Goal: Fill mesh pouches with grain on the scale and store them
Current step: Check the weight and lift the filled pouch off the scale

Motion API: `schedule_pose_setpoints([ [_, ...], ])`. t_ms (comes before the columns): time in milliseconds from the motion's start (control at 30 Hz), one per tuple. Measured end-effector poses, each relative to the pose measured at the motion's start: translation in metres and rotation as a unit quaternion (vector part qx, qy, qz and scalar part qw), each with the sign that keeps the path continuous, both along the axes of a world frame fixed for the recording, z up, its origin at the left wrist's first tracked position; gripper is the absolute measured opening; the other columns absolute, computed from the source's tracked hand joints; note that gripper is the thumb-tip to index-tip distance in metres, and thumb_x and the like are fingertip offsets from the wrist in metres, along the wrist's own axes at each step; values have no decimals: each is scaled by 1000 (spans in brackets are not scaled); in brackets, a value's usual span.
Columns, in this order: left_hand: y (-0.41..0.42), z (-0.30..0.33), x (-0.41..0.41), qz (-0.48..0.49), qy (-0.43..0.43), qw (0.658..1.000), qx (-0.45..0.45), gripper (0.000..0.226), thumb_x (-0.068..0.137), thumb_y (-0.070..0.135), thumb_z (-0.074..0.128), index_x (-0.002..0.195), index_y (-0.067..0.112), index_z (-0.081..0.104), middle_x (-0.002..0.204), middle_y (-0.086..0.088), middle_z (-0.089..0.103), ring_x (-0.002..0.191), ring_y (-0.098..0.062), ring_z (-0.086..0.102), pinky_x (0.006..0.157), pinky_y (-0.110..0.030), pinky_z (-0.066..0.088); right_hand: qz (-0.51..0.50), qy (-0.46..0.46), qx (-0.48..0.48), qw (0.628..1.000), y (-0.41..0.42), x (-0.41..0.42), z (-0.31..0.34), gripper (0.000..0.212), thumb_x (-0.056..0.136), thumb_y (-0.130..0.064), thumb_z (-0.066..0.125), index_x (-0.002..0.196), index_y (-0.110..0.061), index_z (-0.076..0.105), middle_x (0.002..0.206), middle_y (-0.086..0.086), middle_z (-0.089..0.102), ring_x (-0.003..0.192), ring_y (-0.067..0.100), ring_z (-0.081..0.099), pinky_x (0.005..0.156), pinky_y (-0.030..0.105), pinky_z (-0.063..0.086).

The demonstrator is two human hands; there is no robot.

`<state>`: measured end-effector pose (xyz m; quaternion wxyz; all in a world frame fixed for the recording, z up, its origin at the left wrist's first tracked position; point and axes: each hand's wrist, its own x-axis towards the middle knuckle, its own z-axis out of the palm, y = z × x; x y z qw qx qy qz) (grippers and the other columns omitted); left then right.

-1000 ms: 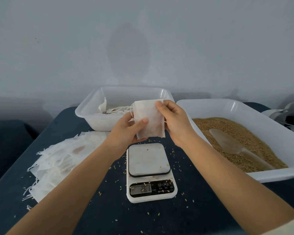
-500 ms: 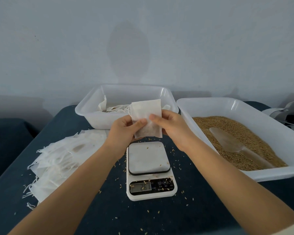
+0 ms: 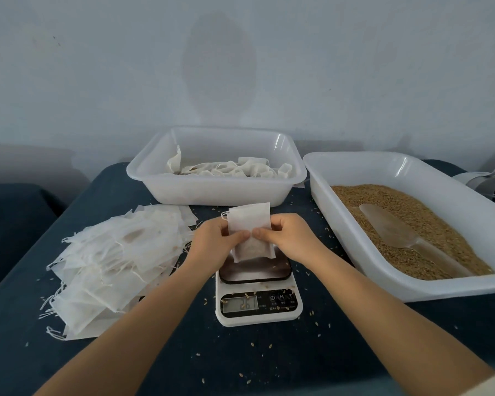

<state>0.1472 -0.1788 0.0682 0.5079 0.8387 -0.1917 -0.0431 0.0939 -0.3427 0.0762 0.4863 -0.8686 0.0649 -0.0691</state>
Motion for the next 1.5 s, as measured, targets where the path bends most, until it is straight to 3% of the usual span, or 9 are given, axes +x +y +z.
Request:
schedule_pose_setpoints([
  [67, -1, -4, 0, -3, -20, 999, 44, 17, 80, 30, 72, 70, 20, 62, 63, 6, 61, 59, -8, 54, 51, -19, 35, -8, 13, -46, 999, 0, 1, -4, 30, 83, -32, 70, 95, -4, 70, 93, 13, 71, 88, 27, 67, 83, 45, 53],
  [167, 0, -5, -2, -9, -52, 996, 78, 21, 79, 32, 72, 67, 24, 57, 57, 9, 52, 54, -4, 46, 48, -14, 32, -10, 10, -86, 996, 1, 0, -9, 40, 83, -34, 70, 87, 4, 63, 88, 23, 66, 80, 34, 62, 74, 44, 50],
  [267, 0, -5, -1, -10, -69, 991, 114, 19, 79, 35, 71, 81, 18, 62, 69, 2, 61, 66, -12, 55, 54, -18, 38, -24, 0, -141, 990, 3, -2, -9, 39, 81, -37, 71, 73, -3, 55, 69, 12, 56, 62, 20, 47, 58, 34, 37],
  [367, -1, -4, -2, 4, -74, 989, 124, 28, 78, 36, 72, 90, 12, 62, 78, -3, 64, 76, -19, 58, 63, -30, 43, -39, -11, -155, 987, 3, -4, -9, 35, 79, -39, 72, 84, -6, 61, 76, 5, 62, 70, 19, 54, 62, 35, 43],
  [533, 1, -4, 0, 8, -63, 994, 86, 26, 76, 32, 75, 79, 25, 51, 76, 6, 62, 71, -7, 56, 57, -19, 37, -70, -3, -124, 990, -1, -6, -12, 27, 83, -41, 68, 103, -24, 60, 78, -15, 55, 73, -1, 51, 60, 15, 35],
  [767, 8, -2, 3, 14, -59, 998, 24, 37, 77, 34, 75, 105, 28, 50, 87, 17, 58, 82, 0, 57, 67, -11, 39, -98, -8, -62, 993, -4, -9, -7, 29, 85, -38, 66, 109, -32, 50, 74, -8, 60, 64, -12, 57, 54, 12, 37],
  [900, 12, -3, 3, 22, -77, 997, 14, 37, 78, 35, 73, 105, 30, 49, 89, 18, 57, 82, -1, 56, 65, -9, 39, -98, -14, -60, 993, -2, -11, -4, 25, 86, -36, 65, 104, -34, 48, 75, -8, 59, 63, -15, 55, 49, 5, 39],
  [1167, 21, -3, 0, 49, -85, 995, -25, 33, 78, 38, 71, 104, 34, 50, 92, 22, 58, 85, 4, 55, 64, -5, 39, -114, -33, -32, 992, -4, -16, -6, 12, 86, -36, 65, 93, -34, 55, 74, -8, 59, 68, 0, 55, 59, 11, 34],
  [1500, 23, -3, 6, 37, -60, 997, 2, 25, 83, 36, 68, 103, 28, 55, 91, 17, 60, 84, 3, 55, 64, -3, 39, -121, -12, -25, 992, -9, -13, -5, 13, 87, -37, 65, 97, -32, 58, 80, -8, 62, 74, 0, 57, 58, 10, 35],
])
